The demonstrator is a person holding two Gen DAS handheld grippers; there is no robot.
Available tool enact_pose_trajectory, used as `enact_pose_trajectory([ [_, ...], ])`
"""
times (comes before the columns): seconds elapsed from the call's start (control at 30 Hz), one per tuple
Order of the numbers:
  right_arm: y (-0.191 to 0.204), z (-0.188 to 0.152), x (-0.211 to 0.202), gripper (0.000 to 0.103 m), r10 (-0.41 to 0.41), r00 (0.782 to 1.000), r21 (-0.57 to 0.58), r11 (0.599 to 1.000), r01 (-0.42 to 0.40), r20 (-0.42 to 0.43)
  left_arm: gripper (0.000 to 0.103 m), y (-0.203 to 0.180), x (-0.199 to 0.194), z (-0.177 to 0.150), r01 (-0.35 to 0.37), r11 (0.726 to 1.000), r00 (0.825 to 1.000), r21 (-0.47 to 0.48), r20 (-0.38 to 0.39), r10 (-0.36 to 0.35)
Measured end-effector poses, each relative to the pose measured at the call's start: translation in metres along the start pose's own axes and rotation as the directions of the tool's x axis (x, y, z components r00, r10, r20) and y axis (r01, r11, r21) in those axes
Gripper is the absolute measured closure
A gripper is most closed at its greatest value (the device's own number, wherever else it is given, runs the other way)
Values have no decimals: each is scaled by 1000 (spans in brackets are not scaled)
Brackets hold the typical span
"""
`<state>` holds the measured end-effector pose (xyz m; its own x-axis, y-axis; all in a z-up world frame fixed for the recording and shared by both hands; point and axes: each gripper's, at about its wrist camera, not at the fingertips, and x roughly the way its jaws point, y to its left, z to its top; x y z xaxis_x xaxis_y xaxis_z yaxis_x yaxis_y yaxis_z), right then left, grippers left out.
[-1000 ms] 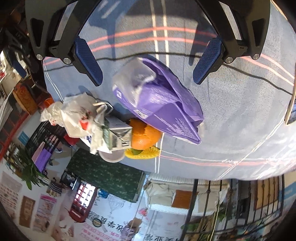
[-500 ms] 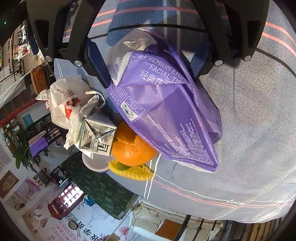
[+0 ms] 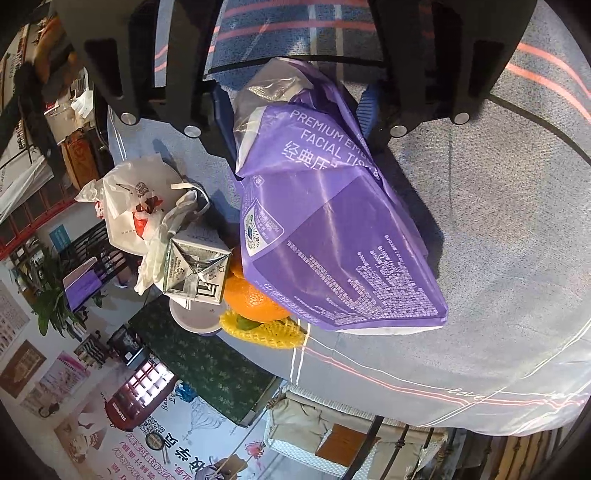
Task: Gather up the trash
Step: 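Grasp the white plastic bag with red print with the right gripper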
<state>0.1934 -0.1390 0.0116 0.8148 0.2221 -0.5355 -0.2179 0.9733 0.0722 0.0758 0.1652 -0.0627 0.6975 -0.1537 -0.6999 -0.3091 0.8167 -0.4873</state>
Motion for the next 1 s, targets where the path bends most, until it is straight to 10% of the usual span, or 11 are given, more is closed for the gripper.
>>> enact_pose_trajectory([
  [0.4,-51,12,98,6,210,962,440,891,-114,-176,53,-6,-1,-3,-18,999,1000,49,12,17],
  [0.5,-50,7,107,40,232,954,450,884,-125,-191,53,-7,0,-3,-22,998,1000,60,17,21],
  [1.0,-31,0,51,78,203,977,271,946,-180,-60,62,-39,-17,-7,-26,981,993,191,118,3],
])
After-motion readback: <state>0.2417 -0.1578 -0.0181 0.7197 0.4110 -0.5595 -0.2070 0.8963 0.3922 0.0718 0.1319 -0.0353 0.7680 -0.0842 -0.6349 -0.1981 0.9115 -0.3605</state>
